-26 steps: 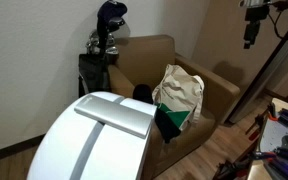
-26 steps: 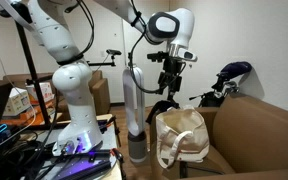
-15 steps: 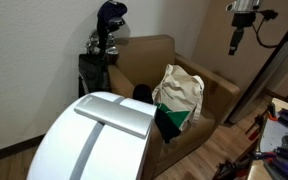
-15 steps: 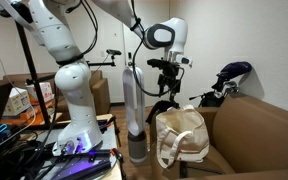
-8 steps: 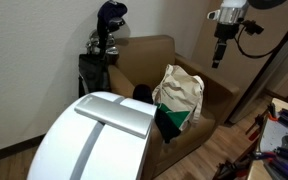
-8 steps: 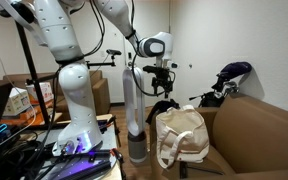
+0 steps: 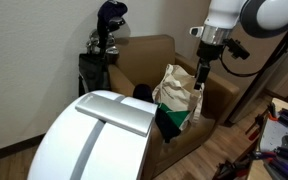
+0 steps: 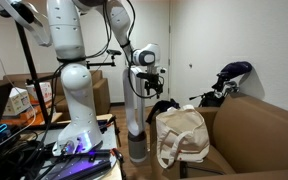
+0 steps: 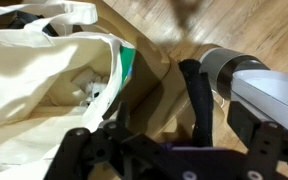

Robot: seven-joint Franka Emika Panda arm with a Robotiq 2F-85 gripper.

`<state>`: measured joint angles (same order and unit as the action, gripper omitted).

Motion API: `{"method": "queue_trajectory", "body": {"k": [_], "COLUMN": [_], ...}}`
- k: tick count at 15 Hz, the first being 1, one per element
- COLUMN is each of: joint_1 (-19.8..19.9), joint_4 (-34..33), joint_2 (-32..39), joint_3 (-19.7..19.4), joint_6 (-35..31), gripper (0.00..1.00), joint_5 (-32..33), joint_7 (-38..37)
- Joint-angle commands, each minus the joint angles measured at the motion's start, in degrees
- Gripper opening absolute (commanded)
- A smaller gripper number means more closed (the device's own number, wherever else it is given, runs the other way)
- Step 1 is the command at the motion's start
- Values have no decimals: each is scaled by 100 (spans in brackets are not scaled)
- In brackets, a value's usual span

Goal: Put the black cloth inside the laundry basket then put the remote on the arm of the couch

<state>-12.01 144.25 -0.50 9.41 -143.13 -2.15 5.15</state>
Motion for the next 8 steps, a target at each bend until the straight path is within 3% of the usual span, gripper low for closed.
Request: {"method": "queue_trajectory", "body": {"k": [1,2,3,8], "joint_1": [43,53,113,-10], "joint_4": [-6,-8,80,-16], "joint_2": [13,6,-35,547], "joint_3": [54,39,-17,115], "joint_6": [11,11,-371,-1275], "gripper": [100,100,100,100], "joint_5": [-1,0,-19,-511], "joint_7": [-2,-2,-694,-1882]}}
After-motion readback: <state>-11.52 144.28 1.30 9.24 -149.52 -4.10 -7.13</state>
